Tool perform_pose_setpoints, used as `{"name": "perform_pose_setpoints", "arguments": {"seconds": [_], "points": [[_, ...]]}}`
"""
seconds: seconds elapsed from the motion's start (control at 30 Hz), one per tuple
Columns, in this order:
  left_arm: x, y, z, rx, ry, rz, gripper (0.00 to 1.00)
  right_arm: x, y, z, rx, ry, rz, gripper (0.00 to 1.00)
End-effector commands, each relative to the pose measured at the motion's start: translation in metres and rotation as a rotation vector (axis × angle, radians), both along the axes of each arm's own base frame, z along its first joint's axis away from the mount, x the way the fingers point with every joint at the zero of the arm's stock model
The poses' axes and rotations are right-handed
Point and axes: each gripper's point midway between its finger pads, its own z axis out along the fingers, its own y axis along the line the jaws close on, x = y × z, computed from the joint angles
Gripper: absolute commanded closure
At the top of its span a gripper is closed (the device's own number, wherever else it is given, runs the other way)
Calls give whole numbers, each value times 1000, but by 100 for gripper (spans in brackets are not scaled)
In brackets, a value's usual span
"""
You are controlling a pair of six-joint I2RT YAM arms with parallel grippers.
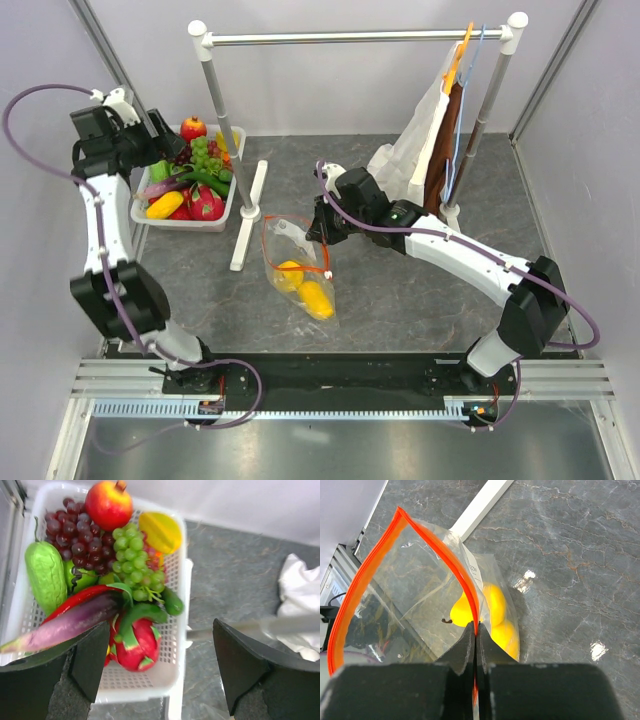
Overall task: Place the food in the zip-top bag and seal the zipper
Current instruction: Pick up the fake fruit from the bin.
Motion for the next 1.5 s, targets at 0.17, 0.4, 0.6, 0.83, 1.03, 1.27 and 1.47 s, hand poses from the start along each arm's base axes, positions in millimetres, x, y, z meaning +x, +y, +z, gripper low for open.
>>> {"name": "perform_pose_setpoints", "arguments": {"seconds": [0.17, 0.4, 0.6, 0.83, 1.03, 1.27, 1.47], "points": [[96, 15, -52, 11, 57, 13, 15, -2, -1, 14, 23, -43, 6, 100], [126, -1, -96, 76, 120, -1, 16, -4, -3, 8, 12, -33, 7, 100], [138, -1, -114, 152, 147, 67, 16, -3, -2, 8, 17, -29, 3, 100], [141, -2, -137, 222, 197, 108, 17, -2, -1, 6, 16, -27, 6, 100], [144, 3, -147, 239, 219, 156, 23, -2, -1, 3, 11, -25, 6, 100], [146, 1, -154, 213, 229, 156, 35, -2, 1, 4, 16, -25, 9, 100], [148, 3, -147, 196, 216, 156, 57, -2, 1, 5, 18, -26, 8, 100]]}}
